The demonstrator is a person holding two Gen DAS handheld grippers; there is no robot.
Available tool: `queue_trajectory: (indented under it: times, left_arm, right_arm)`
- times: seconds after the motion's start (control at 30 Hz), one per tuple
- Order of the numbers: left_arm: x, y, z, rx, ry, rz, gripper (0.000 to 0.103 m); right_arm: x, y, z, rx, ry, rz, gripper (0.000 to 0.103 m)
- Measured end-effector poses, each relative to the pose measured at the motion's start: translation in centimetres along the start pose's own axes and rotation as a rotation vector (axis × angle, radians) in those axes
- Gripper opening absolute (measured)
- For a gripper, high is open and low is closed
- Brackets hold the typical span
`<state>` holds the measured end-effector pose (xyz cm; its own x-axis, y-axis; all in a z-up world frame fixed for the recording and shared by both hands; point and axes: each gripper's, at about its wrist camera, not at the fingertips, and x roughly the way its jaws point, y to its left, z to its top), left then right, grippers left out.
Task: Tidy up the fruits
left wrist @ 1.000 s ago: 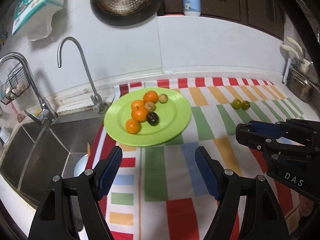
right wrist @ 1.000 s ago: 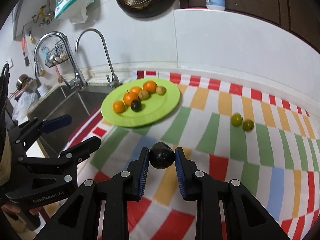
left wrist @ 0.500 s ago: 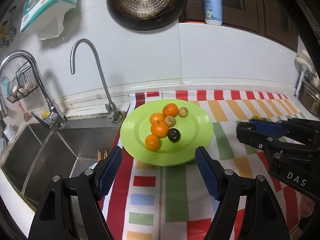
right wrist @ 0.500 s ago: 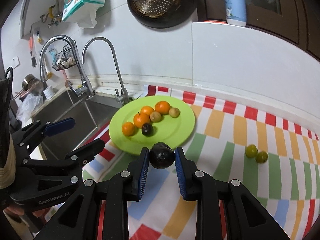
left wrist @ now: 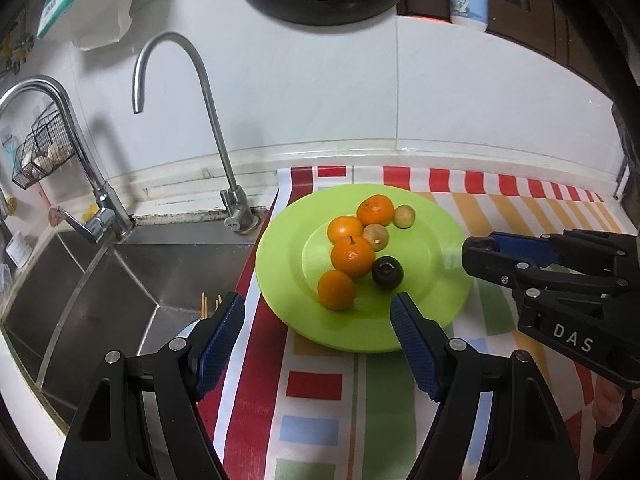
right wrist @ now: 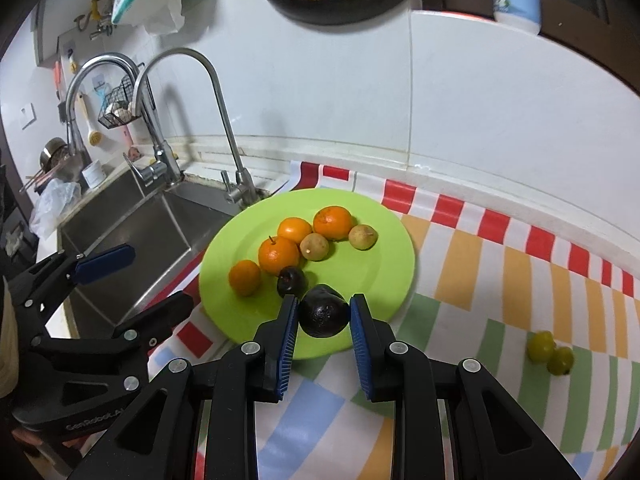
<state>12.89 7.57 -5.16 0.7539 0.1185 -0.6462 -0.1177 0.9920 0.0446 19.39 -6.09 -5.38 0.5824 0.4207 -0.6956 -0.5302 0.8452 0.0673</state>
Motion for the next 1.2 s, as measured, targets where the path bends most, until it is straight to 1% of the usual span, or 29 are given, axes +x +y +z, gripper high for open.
queue_trajectory:
  times: [0.3, 0.5, 0.6, 0.63, 0.67, 0.73, 0.9, 1.03, 1.13, 1.2]
  left_arm:
    - [2.1, 0.4, 0.5, -0.012, 0.021, -0.001, 0.075]
    - [2.1, 0.4, 0.6, -0.010, 0.016, 0.002, 0.075]
    - [1.6, 0.2, 0.6, -0.006, 0.004, -0.003, 0.075]
    - [1.4, 0.2, 0.6, -0.007, 0.001, -0.005, 0.075]
    - [1.2, 0.1, 0.6, -0.008, -0.003, -0.007, 0.075]
    - [0.9, 0.1, 0.6, -0.011, -0.007, -0.007, 0.075]
    - [-0.5, 0.0, 0.7, -0.011, -0.039, -0.005, 0.075]
    - [-1.9, -0.4, 0.8, -0.008, -0.067, -0.022, 0.075]
    - [-2.9, -1.0, 0.8, 0.002, -0.087, -0.043, 0.076]
    - [-3.7, -1.6, 0.8, 0.013, -0.104, -0.057, 0.077]
  right_arm:
    - [3.8, -0.8, 0.7, 0.015, 0.051, 0.022, 0.028]
    - [4.2, -1.2, 0.7, 0.035, 0.053, 0.018, 0.028]
    - [3.6, -1.2, 0.6, 0.035, 0.041, 0.014, 0.031]
    - [3.2, -1.1, 0.6, 0.036, 0.032, 0.012, 0.036]
    - [2.9, -1.1, 0.6, 0.036, 0.021, 0.008, 0.037]
    - [2.4, -1.0, 0.8, 0.031, 0.004, -0.013, 0.037]
    - [0.9, -0.9, 0.6, 0.035, -0.009, -0.009, 0.037]
    - [-1.4, -0.7, 0.1, 0.025, -0.043, -0.047, 0.037]
    - [-3.6, -0.8, -0.3, 0.036, -0.077, -0.074, 0.041]
    - [-4.8, -0.8, -0.6, 0.040, -0.094, -0.094, 0.042]
